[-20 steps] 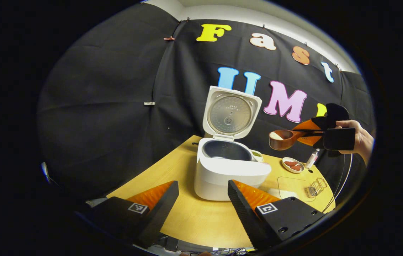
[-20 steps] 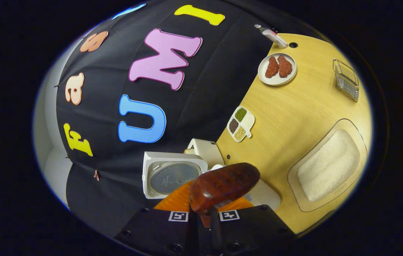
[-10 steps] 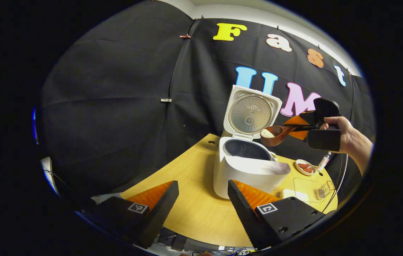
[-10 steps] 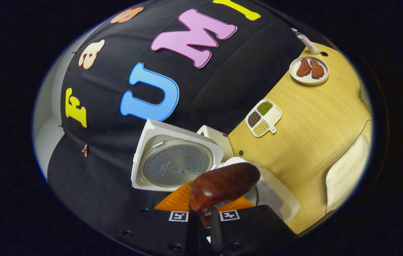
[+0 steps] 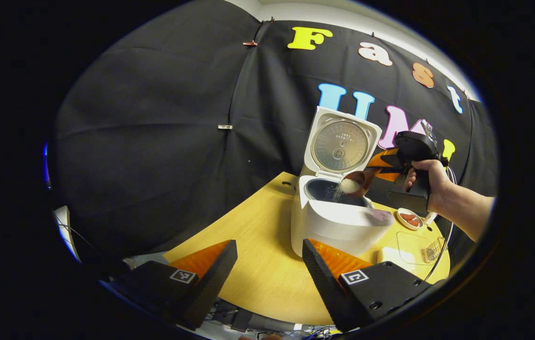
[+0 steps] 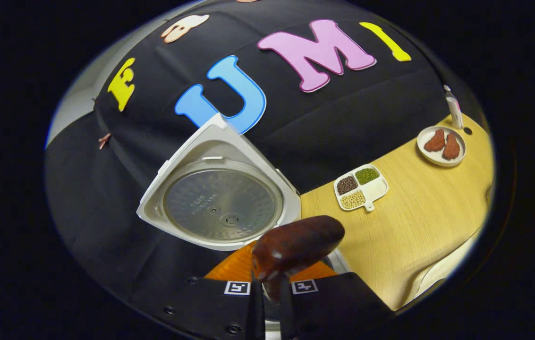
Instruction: Close the left gripper, press the button to open the rice cooker; take a wooden spoon from the chopstick holder with the right hand, scoop a spoonful of rice and pour it into the rice cooker, then put the wooden spoon back into the chopstick holder.
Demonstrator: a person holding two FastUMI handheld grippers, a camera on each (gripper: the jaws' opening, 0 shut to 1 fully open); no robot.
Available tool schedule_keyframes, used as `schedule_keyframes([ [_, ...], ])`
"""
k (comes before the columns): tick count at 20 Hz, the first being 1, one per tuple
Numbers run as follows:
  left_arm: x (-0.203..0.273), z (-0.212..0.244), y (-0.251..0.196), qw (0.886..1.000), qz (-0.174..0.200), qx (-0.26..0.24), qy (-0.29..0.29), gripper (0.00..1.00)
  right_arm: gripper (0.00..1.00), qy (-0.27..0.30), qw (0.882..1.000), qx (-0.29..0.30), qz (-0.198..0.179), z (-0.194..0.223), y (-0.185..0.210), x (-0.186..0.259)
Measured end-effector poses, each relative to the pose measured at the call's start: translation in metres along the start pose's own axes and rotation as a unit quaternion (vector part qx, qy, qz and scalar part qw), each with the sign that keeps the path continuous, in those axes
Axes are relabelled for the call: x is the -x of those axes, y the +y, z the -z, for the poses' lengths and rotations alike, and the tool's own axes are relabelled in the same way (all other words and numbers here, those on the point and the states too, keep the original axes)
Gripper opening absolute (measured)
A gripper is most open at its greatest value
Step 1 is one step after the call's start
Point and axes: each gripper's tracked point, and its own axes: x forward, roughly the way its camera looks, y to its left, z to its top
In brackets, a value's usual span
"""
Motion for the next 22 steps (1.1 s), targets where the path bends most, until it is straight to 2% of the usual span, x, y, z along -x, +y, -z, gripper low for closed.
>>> schedule_keyframes([
  [6, -0.002, -0.004, 0.002, 1.0, 0.004, -0.012, -0.009, 0.95, 0.17, -0.007, 0.996, 0.091, 0.003, 0.012, 0.005, -0.01],
  [11, -0.003, -0.005, 0.005, 1.0, 0.002, -0.001, -0.012, 0.95, 0.17, -0.006, 0.984, 0.178, -0.004, 0.021, 0.014, -0.011],
  [14, -0.004, -0.001, 0.007, 1.0, -0.003, 0.01, -0.006, 0.95, 0.17, -0.003, 0.97, 0.244, -0.014, 0.029, 0.025, -0.01],
  [19, 0.0, -0.001, 0.007, 1.0, -0.004, -0.001, -0.012, 0.95, 0.17, 0.0, 0.942, 0.334, -0.036, 0.042, 0.045, -0.008],
  [21, 0.0, -0.001, 0.007, 1.0, -0.002, 0.001, -0.014, 0.95, 0.17, -0.011, 0.924, 0.38, -0.045, 0.044, 0.054, -0.006],
  [22, 0.001, 0.0, 0.006, 1.0, -0.002, 0.003, -0.015, 0.95, 0.17, -0.017, 0.911, 0.41, -0.052, 0.045, 0.058, -0.004],
])
